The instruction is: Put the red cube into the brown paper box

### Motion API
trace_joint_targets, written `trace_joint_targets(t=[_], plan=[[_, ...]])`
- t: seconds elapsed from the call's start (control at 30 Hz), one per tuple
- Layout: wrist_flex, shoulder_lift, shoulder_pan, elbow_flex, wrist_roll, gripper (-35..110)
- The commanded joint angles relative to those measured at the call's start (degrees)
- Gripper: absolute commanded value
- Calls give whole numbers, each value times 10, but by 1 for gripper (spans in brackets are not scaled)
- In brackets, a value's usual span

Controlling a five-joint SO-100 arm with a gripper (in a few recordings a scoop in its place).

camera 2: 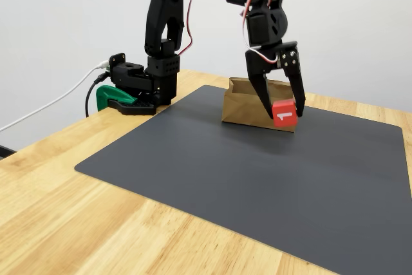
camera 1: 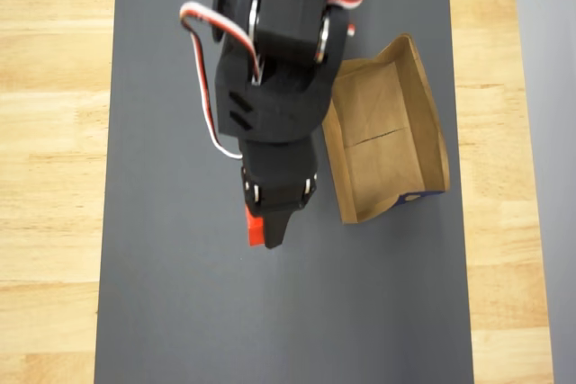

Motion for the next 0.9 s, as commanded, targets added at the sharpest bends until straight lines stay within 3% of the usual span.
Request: trace_joint_targets(t=[0.0,0.13,0.37,0.7,0.87], plan=[[-35,131,-23,75,-4,0],[-51,251,-85,183,-8,0],[11,336,-206,258,5,0],[-18,326,-237,356,-28,0],[-46,322,-235,393,-64,18]])
